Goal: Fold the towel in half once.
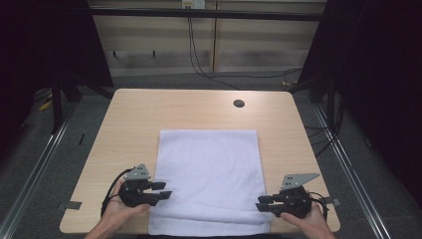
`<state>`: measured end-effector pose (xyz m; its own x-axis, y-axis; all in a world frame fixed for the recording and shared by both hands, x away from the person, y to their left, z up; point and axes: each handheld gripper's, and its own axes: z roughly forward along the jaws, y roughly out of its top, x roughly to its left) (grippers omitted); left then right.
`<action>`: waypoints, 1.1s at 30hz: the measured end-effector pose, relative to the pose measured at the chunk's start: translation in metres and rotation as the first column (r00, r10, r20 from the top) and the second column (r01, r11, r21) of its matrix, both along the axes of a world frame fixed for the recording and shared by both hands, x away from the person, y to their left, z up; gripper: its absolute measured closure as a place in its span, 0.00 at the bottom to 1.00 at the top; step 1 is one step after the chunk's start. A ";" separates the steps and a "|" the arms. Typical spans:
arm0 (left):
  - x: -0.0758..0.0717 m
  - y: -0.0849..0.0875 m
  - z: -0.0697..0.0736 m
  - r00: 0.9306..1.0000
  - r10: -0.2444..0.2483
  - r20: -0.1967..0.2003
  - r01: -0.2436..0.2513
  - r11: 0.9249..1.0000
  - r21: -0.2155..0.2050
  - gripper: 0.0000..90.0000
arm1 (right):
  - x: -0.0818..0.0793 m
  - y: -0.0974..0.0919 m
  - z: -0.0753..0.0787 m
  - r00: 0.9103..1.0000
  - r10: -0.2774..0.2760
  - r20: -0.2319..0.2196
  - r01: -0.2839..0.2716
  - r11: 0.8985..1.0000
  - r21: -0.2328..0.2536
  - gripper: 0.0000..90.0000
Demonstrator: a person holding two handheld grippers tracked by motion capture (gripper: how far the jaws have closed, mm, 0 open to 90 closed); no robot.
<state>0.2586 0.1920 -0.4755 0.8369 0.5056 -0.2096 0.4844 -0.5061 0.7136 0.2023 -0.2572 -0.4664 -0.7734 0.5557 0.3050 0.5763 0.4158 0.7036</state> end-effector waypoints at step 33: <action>0.024 0.028 0.001 0.997 0.070 -0.031 -0.073 0.992 -0.099 0.63 | 0.019 0.003 0.002 0.999 -0.050 0.003 0.050 0.997 0.054 0.67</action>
<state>0.2827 0.2197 -0.4747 0.7928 0.5391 -0.2844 0.5368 -0.3966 0.7447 0.2211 -0.2545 -0.4642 -0.7465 0.5764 0.3325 0.5925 0.3484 0.7263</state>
